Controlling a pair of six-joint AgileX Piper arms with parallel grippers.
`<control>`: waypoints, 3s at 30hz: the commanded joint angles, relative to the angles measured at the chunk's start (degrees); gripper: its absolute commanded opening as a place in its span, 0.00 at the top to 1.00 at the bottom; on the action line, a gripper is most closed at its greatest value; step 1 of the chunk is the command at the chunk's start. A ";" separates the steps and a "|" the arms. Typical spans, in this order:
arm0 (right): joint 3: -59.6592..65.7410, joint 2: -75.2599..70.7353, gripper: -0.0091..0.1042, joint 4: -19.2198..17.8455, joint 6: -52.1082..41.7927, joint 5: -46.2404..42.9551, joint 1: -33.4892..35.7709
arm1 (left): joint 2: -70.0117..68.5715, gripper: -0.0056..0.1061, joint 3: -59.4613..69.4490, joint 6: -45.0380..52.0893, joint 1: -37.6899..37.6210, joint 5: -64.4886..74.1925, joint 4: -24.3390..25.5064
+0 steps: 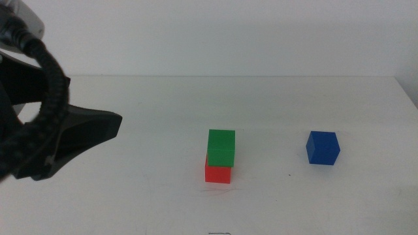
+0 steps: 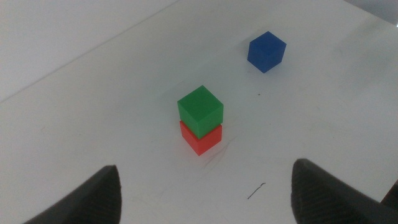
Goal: Stack red cubes first, then green, then blue cubes in a specific spot.
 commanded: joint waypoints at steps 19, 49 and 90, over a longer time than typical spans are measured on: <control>-34.96 25.22 0.13 8.06 -0.59 27.82 -0.37 | -0.27 0.11 -1.52 -0.10 -0.12 -3.48 -1.44; -83.58 93.30 0.13 7.79 6.79 47.06 8.33 | -0.27 0.11 -1.52 -0.10 -0.12 -3.48 -1.44; -94.32 116.22 0.65 3.23 14.34 44.55 10.60 | -0.27 0.11 -1.52 -0.10 -0.12 -3.48 -1.44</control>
